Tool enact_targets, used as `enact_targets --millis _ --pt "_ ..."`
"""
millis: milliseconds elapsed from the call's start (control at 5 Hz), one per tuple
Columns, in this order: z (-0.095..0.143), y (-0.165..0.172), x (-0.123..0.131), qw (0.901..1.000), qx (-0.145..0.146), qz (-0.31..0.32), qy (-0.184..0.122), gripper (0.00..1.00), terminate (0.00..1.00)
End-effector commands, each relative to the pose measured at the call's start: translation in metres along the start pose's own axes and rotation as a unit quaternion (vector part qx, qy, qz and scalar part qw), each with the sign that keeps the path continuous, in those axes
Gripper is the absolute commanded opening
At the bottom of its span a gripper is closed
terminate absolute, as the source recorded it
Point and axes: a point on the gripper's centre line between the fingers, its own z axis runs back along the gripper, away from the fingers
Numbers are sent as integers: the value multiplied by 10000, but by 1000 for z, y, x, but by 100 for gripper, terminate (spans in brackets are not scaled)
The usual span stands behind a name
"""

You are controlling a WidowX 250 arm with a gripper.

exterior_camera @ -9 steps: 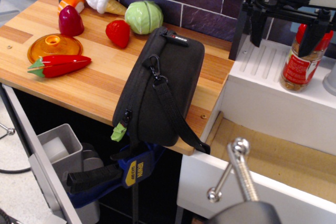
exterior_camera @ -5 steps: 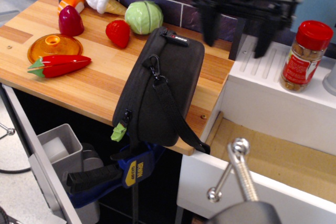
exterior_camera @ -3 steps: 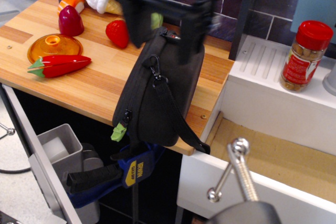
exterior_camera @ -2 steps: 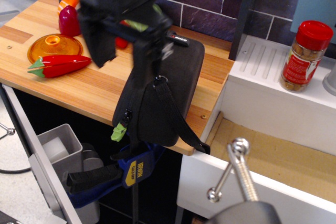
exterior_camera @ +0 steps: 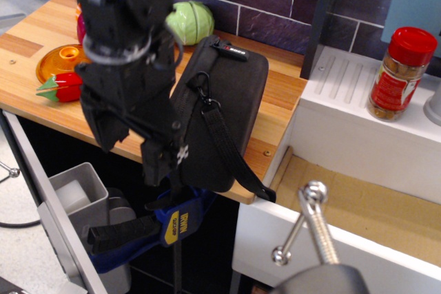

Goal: Unzip zipper bag

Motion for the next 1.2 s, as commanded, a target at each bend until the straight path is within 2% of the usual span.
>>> enact_targets --millis 0,200,600,800,1000 --pt "-14 -2 6 9997 114 29 -195 100 0" --pt "-21 -8 12 9993 125 117 -334 100 0" --pt "-37 -13 20 9980 370 279 -438 100 0" --pt "-39 -11 23 9979 387 366 -367 0 0" --pt "-31 -12 28 9978 266 439 -409 0 0"
